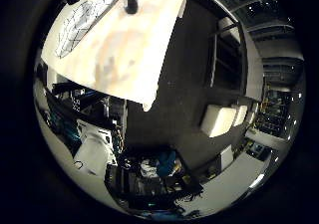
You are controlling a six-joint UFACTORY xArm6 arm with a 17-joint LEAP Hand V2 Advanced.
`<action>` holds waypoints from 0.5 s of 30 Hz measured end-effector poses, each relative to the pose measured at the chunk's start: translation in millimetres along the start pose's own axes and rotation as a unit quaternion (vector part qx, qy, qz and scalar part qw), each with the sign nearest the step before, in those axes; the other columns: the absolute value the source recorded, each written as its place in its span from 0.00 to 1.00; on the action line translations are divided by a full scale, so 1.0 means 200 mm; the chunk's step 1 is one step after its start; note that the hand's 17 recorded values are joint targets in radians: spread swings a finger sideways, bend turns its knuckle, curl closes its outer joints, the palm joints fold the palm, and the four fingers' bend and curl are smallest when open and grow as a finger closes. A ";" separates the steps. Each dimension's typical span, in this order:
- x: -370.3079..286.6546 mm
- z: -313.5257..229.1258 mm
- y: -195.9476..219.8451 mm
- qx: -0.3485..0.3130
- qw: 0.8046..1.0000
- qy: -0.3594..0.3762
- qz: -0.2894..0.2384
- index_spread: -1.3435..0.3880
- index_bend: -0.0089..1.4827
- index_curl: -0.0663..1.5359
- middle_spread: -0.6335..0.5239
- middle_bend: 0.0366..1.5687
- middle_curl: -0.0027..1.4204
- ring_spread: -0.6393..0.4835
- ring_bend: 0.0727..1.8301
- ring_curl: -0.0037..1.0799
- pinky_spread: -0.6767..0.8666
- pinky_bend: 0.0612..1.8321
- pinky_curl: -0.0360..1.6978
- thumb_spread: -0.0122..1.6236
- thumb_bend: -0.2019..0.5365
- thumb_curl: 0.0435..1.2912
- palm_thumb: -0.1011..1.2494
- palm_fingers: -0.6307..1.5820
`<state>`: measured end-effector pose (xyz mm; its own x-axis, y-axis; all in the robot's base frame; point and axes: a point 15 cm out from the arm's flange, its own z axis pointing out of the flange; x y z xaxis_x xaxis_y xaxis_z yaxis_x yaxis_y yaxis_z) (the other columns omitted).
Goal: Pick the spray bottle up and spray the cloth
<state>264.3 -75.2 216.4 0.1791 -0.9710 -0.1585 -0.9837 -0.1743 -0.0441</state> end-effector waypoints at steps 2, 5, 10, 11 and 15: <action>0.01 0.00 0.00 0.000 1.000 0.000 0.003 0.61 0.13 0.28 0.48 0.26 0.30 0.62 0.25 0.22 0.71 0.21 0.15 0.65 0.24 0.40 0.69 0.49; 0.04 0.00 0.02 0.003 1.000 0.000 0.014 0.61 0.13 0.28 0.48 0.25 0.30 0.62 0.26 0.23 0.71 0.21 0.15 0.65 0.25 0.39 0.68 0.49; 0.17 -0.03 0.08 0.011 0.998 0.000 0.058 0.61 0.10 0.26 0.47 0.25 0.30 0.61 0.28 0.24 0.71 0.24 0.15 0.66 0.24 0.38 0.66 0.47; 0.20 -0.04 0.09 0.014 0.998 0.001 0.066 0.61 0.10 0.26 0.48 0.25 0.30 0.61 0.29 0.24 0.71 0.25 0.15 0.65 0.24 0.37 0.66 0.46; 0.33 -0.05 0.14 0.039 0.994 0.007 0.105 0.63 0.09 0.22 0.50 0.24 0.30 0.61 0.32 0.26 0.70 0.30 0.16 0.65 0.22 0.31 0.56 0.41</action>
<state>248.5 -145.7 214.9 -0.0309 -0.9870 -0.1576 -0.9952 0.0451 -0.0872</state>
